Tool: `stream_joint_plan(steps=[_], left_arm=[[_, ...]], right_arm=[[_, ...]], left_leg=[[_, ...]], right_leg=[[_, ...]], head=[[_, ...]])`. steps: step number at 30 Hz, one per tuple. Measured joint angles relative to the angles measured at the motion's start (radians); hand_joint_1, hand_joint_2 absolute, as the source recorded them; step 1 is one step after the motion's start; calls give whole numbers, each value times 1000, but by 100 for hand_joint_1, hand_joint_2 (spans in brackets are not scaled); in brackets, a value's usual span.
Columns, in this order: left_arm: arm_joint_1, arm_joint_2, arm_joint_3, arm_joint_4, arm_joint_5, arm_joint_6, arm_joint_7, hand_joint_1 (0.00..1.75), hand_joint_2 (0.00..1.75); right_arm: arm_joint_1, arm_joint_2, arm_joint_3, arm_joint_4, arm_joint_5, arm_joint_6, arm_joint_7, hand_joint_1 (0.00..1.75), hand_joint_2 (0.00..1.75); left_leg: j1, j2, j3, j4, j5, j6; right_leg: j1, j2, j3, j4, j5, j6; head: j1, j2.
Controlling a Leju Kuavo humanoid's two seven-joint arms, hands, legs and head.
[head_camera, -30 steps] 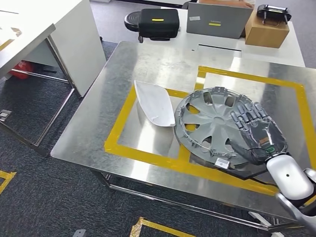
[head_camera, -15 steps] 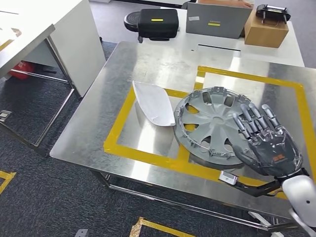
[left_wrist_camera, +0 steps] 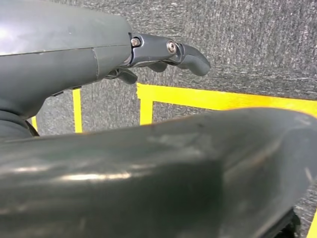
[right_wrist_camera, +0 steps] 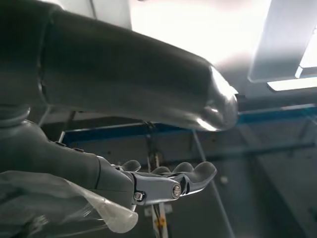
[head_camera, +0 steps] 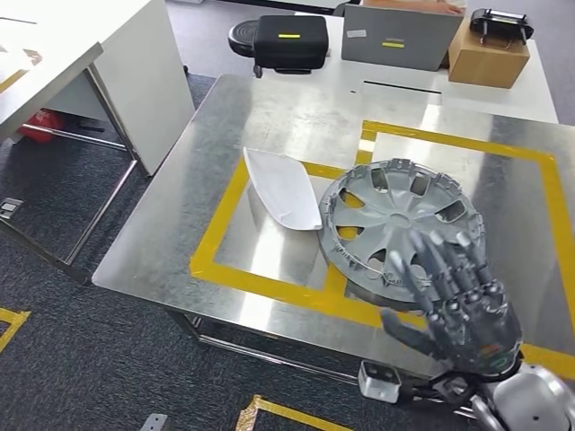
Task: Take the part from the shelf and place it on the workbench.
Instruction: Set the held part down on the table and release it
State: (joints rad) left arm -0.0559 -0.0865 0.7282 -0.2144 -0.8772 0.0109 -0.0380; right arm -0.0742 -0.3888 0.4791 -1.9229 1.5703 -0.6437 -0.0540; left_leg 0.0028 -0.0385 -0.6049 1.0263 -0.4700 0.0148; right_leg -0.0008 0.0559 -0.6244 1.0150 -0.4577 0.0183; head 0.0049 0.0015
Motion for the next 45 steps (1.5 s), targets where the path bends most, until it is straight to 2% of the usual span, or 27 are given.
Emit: stream_joint_plan(steps=[1,3,7,11,15,17,18,20,21,22,23,25,26,27,28,30,31,33,35,36,37,38,39,41,42,43,45], left_arm=[[0,0,0,0,-3,0,0,0,0],[0,0,0,0,-8,1,1,0,0],[-1,0,0,0,-18,6,2,0,0],[-1,1,-1,0,-27,15,2,0,0],[-1,0,-1,0,-35,19,2,0,0],[-1,-2,-1,0,-40,20,2,0,0],[-1,-3,-1,0,-42,21,2,0,0],[0,-4,-1,0,-43,21,3,0,0],[1,-4,-1,0,-43,21,4,0,0],[1,-4,-1,0,-44,21,4,0,0],[1,-5,-1,0,-45,21,4,0,0],[0,-5,-1,0,-50,22,5,0,0],[-1,-6,-1,0,-53,22,5,0,0],[-1,-5,-1,0,-58,24,5,0,0],[-2,-5,-1,0,-63,25,5,0,0],[-1,-6,-2,0,-72,27,4,0,0],[0,-6,-2,0,-75,28,4,0,0],[1,-6,-3,0,-79,29,4,0,0],[1,-7,-5,0,-82,30,5,0,0],[0,-7,-6,0,-84,30,5,0,0],[0,-8,-6,0,-84,30,5,0,0],[0,-8,-7,0,-85,30,5,0,0],[0,-8,-7,0,-85,30,5,0,0],[-3,-7,-8,0,-87,31,5,0,0],[-4,-6,-8,0,-88,31,5,0,0],[-5,-5,-8,0,-89,32,6,0,0],[-4,-4,-8,0,-90,32,8,0,0]], right_arm=[[43,72,-67,-2,0,-24,-113,0,0],[103,191,-175,-2,-1,-44,-233,0,0],[165,342,-307,-2,-1,-48,-293,0,0],[200,426,-368,-2,0,-48,-319,0,0],[220,466,-398,-2,0,-48,-320,0,0],[228,474,-407,-2,0,-49,-317,0,0],[230,477,-411,-2,0,-49,-316,0,0],[234,481,-415,-2,0,-50,-316,0,0],[236,482,-417,-2,0,-50,-315,0,0],[239,484,-418,-2,0,-50,-315,0,0],[241,485,-420,-2,0,-49,-314,0,0],[245,486,-423,-2,0,-50,-307,0,0],[248,488,-424,-2,0,-50,-301,0,0],[251,490,-425,-2,0,-50,-291,0,0],[255,491,-425,-2,0,-51,-279,0,0],[261,494,-425,-2,0,-52,-255,0,0],[262,494,-423,-2,0,-52,-243,0,0],[265,494,-414,-2,0,-52,-220,0,0],[268,494,-404,-2,0,-52,-207,0,0],[269,494,-402,-1,0,-52,-205,0,0],[269,494,-401,0,0,-52,-203,0,0],[270,494,-399,1,0,-52,-199,0,0],[270,494,-396,2,0,-52,-192,0,0],[269,494,-386,3,0,-51,-170,0,0],[269,493,-380,3,0,-49,-157,0,0],[268,493,-373,4,0,-47,-144,0,0],[265,490,-358,5,0,-40,-116,0,0]], left_leg=[[0,0,0,0,-1,-1],[0,1,1,0,-2,-1],[-2,1,1,0,-3,0],[-6,1,2,4,-5,4],[-7,7,6,-1,3,15],[-3,17,13,-15,14,24],[-1,24,14,-21,18,27],[0,36,11,-22,21,29],[1,42,8,-22,23,27],[2,47,5,-22,25,24],[5,51,2,-21,27,20],[11,54,-7,-15,32,9],[12,54,-11,-11,34,2],[12,54,-13,-6,36,-6],[12,53,-14,-3,39,-14],[14,52,-15,-1,44,-28],[16,52,-18,4,36,-33],[18,50,-36,60,-29,-39],[17,48,-65,180,-125,-38],[16,47,-72,231,-154,-37],[15,47,-67,259,-163,-33],[14,47,-46,249,-153,-28],[10,46,-8,202,-130,-20],[-1,42,86,63,-92,2],[-6,40,120,7,-83,8],[-11,39,137,-26,-80,12],[-15,39,136,-43,-70,13]], right_leg=[[0,0,0,0,0,-1],[0,1,0,0,-1,-1],[-2,2,1,0,-1,0],[-4,2,2,0,-1,4],[-9,4,2,-1,1,14],[-9,-15,-10,29,-32,20],[-10,-29,-26,73,-67,23],[-14,-44,-67,197,-141,31],[-17,-46,-79,245,-161,35],[-20,-47,-75,260,-164,40],[-24,-49,-51,237,-150,45],[-33,-57,40,100,-110,56],[-34,-57,81,42,-94,56],[-34,-56,106,3,-88,53],[-32,-52,113,-9,-88,46],[-29,-47,102,-5,-83,26],[-29,-47,99,-5,-80,16],[-27,-49,88,-6,-65,-2],[-19,-50,72,-5,-49,-13],[-15,-50,62,-4,-42,-16],[-10,-50,51,-3,-34,-18],[-5,-50,42,-3,-27,-20],[-1,-49,33,-3,-20,-21],[5,-48,20,-2,-7,-19],[5,-48,15,-2,0,-16],[4,-48,12,-2,6,-12],[0,-49,9,-5,19,0]], head=[[0,0],[-1,0],[-1,0],[-1,0],[-1,0],[1,0],[3,0],[4,0],[3,0],[3,0],[3,0],[4,0],[4,0],[3,0],[1,0],[-2,0],[-3,0],[-7,0],[-12,0],[-13,0],[-14,0],[-14,0],[-14,0],[-14,0],[-13,0],[-14,0],[-15,0]])
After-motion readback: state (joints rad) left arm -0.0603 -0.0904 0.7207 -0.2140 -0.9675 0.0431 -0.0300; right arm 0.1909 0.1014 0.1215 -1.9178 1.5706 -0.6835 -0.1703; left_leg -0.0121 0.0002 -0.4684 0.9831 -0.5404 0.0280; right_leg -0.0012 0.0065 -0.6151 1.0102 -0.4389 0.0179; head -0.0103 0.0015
